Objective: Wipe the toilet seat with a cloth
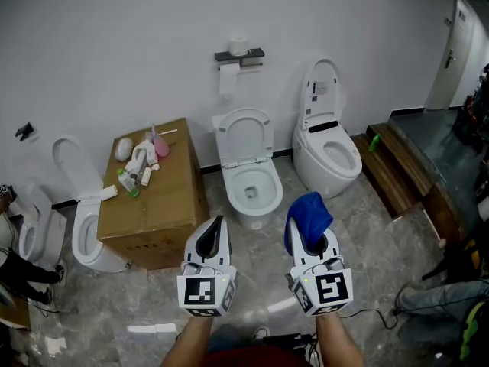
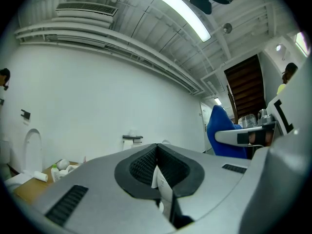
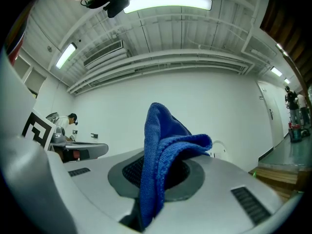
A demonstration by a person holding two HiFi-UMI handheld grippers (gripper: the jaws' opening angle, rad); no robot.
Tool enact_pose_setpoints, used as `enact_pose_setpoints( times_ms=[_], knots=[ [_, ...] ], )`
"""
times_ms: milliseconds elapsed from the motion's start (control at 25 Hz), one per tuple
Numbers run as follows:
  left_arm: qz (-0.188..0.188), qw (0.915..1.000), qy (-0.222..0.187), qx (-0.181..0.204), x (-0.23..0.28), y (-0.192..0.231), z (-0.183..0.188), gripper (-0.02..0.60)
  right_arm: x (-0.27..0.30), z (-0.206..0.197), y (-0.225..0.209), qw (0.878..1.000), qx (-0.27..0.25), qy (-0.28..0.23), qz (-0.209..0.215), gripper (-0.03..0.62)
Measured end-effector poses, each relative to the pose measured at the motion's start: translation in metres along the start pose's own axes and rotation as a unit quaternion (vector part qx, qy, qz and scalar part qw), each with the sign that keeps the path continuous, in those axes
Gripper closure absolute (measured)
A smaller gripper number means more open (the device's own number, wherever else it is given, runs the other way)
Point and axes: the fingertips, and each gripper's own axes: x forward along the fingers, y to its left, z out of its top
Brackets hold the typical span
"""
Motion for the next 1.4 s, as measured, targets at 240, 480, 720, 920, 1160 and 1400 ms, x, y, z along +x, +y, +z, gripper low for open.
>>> enact_pose_setpoints(
  times_ms=[240,480,720,920,1160,1400],
  knots=[
    [-0.006,1.0,0.002,-0.002,0.012,-0.015,-0.005,0.566,0.002,-0.006,-0.017,1.0,0.001,0.004,-0.003,0.533],
    [-0.003,1.0,-0.003,-0.004,0.044,0.0,-0.009,0.566,0.031,-0.017,-0.03,1.0,-0.006,0.012,-0.006,0.533],
    [-0.001,0.9999,-0.01,-0.007,0.097,0.046,-0.019,0.566,0.099,-0.028,-0.033,1.0,-0.013,0.021,-0.006,0.533],
    [-0.001,0.9998,-0.013,-0.013,0.154,0.098,-0.019,0.566,0.178,-0.031,-0.029,0.999,-0.024,0.028,-0.003,0.533],
    [-0.014,0.9997,-0.013,-0.018,0.219,0.154,-0.021,0.566,0.262,-0.032,-0.029,0.999,-0.034,0.035,-0.013,0.533],
    [-0.013,0.9996,-0.012,-0.02,0.27,0.184,-0.026,0.566,0.318,-0.039,-0.043,0.998,-0.036,0.039,-0.019,0.533]
  ],
)
